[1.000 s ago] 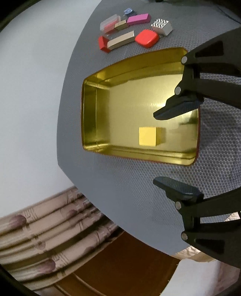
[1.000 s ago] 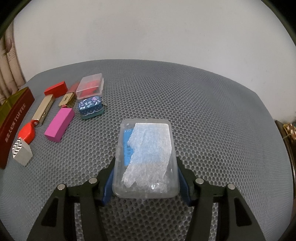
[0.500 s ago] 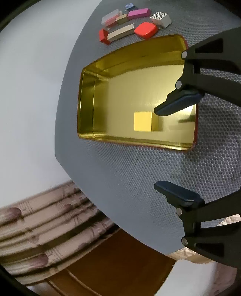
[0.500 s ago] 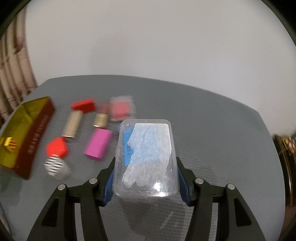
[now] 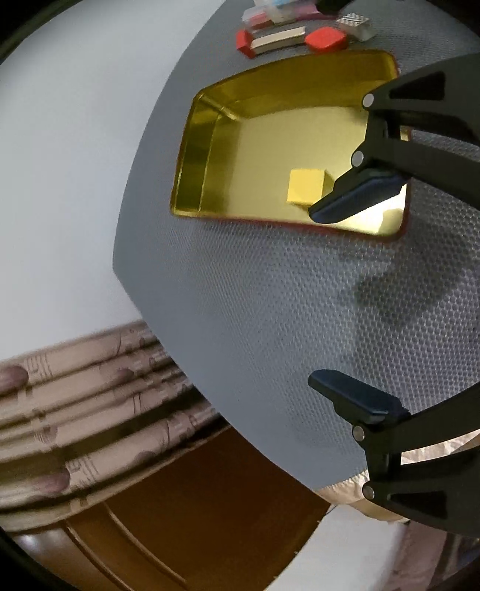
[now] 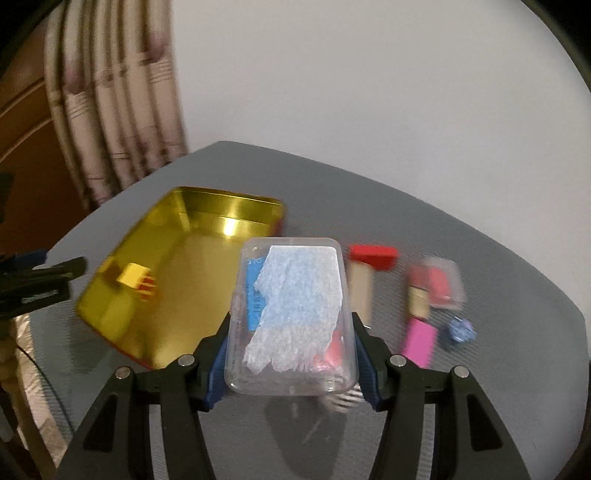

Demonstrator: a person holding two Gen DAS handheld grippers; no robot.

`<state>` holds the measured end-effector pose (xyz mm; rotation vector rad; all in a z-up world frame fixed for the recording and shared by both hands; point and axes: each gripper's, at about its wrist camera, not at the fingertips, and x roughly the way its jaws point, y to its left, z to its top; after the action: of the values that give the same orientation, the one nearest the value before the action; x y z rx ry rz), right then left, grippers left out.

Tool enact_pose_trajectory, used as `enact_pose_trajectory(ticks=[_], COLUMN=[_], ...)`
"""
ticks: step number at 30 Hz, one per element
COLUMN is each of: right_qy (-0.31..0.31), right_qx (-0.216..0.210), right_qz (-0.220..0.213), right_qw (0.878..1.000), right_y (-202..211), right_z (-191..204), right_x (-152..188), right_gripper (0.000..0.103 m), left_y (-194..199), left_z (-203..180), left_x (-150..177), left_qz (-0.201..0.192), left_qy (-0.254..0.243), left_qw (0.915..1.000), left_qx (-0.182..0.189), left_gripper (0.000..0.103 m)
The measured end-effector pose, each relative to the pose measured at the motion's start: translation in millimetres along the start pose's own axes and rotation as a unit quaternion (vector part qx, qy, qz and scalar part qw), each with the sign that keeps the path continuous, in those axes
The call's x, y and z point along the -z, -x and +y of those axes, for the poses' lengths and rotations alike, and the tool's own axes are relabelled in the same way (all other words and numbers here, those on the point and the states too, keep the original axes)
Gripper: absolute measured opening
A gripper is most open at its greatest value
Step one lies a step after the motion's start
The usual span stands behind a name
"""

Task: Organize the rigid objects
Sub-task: 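Lower the clear plastic box into the tin and open the right gripper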

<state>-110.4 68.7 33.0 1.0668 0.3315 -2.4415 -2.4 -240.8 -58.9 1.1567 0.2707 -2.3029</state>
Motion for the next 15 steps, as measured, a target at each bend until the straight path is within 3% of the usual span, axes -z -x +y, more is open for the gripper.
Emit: enact_pose_trajectory(ticks=[7,15], right_qy=[0.04,0.079], right_qx=[-0.022,-0.023], right_qz=[0.009,0.034], right_qw=[0.999,0.996], right_y=[-18,-35], right_z=[51,72], right_x=[-26,-30], right_gripper=[0.058,0.058], left_y=[-5,-11], left_z=[20,34], left_x=[-3,-4], left_qz=[0.007,0.021], left_qy=[0.037,0.07], left_qw=[0.9992,0.9971], left_qx=[-0.009,-0.017], left_gripper=[0.079,0.08])
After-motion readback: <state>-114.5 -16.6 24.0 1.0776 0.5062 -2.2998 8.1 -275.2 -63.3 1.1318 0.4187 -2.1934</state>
